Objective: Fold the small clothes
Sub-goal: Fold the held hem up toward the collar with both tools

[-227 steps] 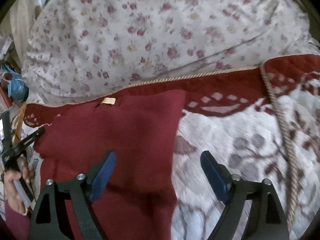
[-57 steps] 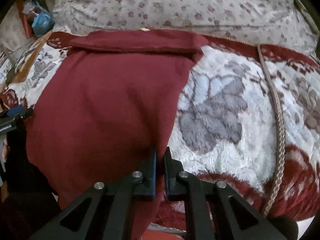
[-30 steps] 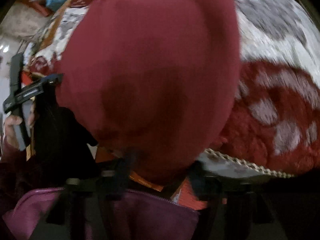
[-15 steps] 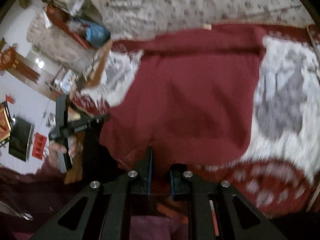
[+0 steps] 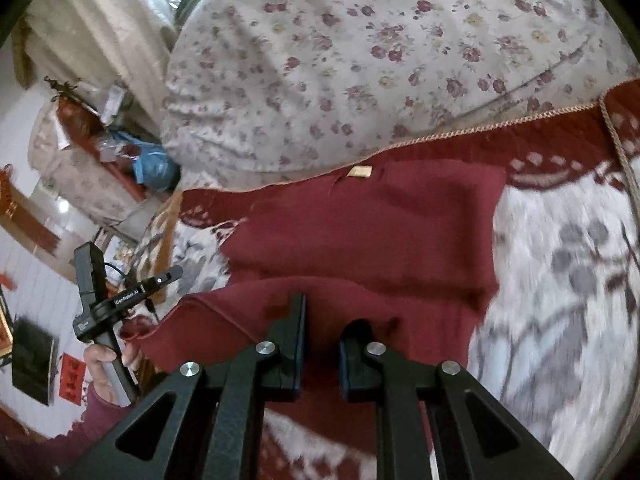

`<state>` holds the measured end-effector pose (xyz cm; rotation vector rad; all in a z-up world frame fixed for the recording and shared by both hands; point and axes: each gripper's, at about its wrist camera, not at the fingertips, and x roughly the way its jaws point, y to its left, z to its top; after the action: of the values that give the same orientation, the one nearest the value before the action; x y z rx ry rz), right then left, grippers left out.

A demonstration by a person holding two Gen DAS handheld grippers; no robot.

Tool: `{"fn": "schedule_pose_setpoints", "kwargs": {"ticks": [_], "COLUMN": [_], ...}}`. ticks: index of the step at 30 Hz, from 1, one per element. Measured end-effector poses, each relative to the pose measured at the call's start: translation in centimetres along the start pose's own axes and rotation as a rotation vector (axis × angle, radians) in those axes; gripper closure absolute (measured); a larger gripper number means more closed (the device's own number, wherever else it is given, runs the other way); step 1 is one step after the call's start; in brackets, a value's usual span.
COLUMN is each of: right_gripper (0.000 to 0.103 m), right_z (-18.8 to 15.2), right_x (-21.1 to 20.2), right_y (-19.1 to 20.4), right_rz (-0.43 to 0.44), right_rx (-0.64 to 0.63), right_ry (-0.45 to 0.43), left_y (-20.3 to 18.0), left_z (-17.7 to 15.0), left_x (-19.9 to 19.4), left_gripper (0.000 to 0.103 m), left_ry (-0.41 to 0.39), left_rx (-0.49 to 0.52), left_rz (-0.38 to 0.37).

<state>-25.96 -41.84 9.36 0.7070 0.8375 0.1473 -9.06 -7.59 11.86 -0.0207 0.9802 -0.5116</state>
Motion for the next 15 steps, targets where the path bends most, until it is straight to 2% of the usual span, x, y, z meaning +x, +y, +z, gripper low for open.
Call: {"fn": "schedule_pose_setpoints", "kwargs": {"ticks": [4,6,8,10,12,15], "right_gripper": [0.089,0.089,0.089,0.089,0.089,0.089], "right_z": [2.1,2.7,3.0,3.1,3.1,3.1], "right_x": [2.0,3.1,3.8,4.3,4.6,4.7], "right_y": [-1.2,-1.1,-1.3,-1.6,-1.6,-1.7], "right_rz": [0.000,-0.015,-0.026,-0.023,-0.022,-0.032], "right_rx": [0.023,0.005,0.000,0.003,0.004,0.002], "right_ry": [0.006,0.016,0.024,0.031,0.033,0.042], "left_y": [0.5,1.1,2.0,3.3,4.0,4.3], "left_z": [1.1,1.0,0.7,0.3,-0.1,-0.9], "left_x": [1.1,0.7,-0.1,-1.1,-1.2,0.3], "left_gripper": [0.101,0.084,0.040,0.024,0.023,0.023], "left_ry": [0.015,0.022,0.009,-0.026,-0.017,0.028], "left_rx": [-0.027,-0.038,-0.058,-0.097,-0.120,-0.101], "left_rz": [-0.033,-0.026,-0.046,-0.075,-0.093,-0.067]}}
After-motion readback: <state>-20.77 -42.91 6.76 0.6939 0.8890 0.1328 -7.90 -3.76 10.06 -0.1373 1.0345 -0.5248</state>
